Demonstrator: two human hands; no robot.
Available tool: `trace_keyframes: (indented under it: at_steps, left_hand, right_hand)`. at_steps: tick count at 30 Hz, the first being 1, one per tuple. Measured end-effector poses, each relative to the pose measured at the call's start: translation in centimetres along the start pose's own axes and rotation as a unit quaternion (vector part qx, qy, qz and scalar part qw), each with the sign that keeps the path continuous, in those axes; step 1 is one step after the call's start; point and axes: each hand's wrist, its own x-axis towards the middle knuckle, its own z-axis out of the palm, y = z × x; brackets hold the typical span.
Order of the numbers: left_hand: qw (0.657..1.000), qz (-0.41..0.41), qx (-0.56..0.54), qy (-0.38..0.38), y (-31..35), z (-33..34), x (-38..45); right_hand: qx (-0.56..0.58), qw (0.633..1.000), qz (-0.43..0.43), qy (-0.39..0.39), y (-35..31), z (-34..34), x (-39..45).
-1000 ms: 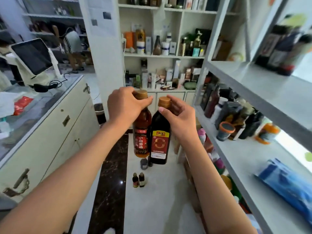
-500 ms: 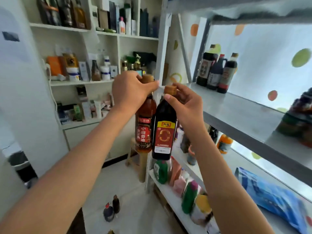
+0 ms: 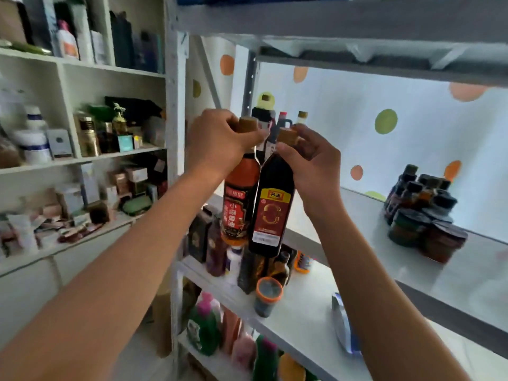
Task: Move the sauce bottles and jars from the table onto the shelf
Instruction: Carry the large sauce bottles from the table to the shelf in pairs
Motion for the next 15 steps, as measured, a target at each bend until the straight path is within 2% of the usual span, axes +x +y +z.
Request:
trace_keyframes:
  at_steps: [6, 15]
  left_hand:
    - [0.999, 0.005, -0.042, -0.004, 0.0, 6.3, 4.6]
    - [1.0, 0.009, 0.001, 0.003, -1.7, 14.2, 9.2]
  right_hand:
    - [0.006, 0.999, -0.006, 0.038, 3.0, -1.6, 6.2]
    - [-0.019, 0.998, -0.033, 0.056, 9.4, -1.8, 13.1]
